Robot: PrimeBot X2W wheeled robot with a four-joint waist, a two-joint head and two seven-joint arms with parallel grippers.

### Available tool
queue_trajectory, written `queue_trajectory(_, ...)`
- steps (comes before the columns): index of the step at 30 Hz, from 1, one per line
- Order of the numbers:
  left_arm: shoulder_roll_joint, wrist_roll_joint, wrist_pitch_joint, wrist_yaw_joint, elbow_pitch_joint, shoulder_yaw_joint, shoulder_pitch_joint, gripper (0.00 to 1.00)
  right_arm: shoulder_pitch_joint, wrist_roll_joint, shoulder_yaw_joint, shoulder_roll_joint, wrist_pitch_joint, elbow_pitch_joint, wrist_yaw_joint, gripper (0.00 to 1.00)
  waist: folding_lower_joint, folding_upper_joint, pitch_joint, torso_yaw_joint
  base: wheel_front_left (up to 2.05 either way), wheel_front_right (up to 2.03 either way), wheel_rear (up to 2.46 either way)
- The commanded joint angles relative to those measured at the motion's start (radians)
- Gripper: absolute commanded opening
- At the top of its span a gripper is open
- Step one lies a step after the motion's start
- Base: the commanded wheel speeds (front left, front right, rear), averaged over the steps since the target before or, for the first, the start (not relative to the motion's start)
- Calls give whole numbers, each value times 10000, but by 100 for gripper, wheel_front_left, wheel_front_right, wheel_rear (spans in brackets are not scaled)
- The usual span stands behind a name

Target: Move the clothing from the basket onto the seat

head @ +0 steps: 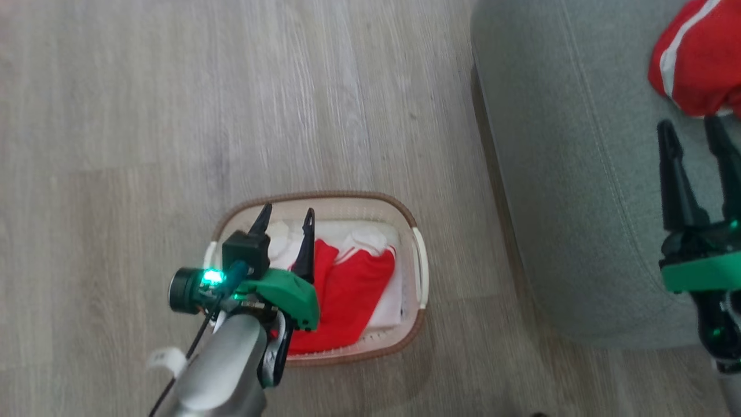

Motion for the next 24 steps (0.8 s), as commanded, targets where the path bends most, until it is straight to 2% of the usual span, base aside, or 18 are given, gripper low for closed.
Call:
queue_trajectory(1,0,-129,-97,41,58,135,-371,100,-207,84,134,-338,-91,-370,-2,100,-1,0,336,-176,0,0,0)
queue_trajectory(9,0,-1113,-97,82,2108,-656,-1589,100,-904,380,369,-556,-91,-595,-2,100,-1,0,1433,-584,0,0,0)
queue_trajectory(24,-1,-2789,134,503,5278,-1916,-3727,100,-2404,718,628,-798,-91,-1429,-2,100,-1,0,4063,-1325,0,0,0)
